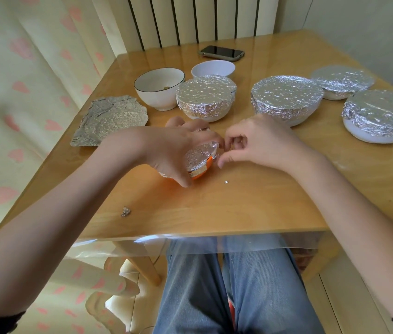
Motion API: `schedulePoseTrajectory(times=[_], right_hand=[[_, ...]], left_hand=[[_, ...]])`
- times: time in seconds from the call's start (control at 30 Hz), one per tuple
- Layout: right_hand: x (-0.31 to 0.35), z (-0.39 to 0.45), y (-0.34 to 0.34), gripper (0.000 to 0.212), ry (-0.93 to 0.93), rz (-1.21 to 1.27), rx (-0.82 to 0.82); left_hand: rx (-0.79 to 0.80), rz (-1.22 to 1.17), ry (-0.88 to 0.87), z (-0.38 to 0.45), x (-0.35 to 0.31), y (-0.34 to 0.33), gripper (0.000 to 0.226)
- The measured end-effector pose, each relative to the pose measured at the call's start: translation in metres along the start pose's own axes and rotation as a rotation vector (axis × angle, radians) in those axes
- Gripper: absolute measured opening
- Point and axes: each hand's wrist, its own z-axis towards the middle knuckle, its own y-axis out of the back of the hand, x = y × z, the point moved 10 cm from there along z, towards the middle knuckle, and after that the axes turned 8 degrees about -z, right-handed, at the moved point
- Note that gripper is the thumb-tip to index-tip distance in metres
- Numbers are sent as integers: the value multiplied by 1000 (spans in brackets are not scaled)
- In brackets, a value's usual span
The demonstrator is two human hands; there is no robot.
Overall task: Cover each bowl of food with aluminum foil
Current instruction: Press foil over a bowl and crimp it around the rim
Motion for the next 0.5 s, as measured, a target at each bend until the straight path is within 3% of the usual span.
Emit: schedulePoseTrajectory(times=[0.1,0.17,0.23,0.37,0.5], right_hand=[[-20,-22,-6,26,-116,149,-15],[-28,-42,5,21,-254,332,-240],[-12,-54,11,26,-300,489,-408],[37,-42,-11,44,-294,711,-273],[46,-36,-29,46,-366,850,-237]], left_hand=[[21,64,121,0,8,-5,120],[18,22,155,-2,9,-7,138],[-31,-22,133,-6,9,1,141],[-85,-147,45,-15,18,13,133],[-77,-257,48,-17,29,-2,136]])
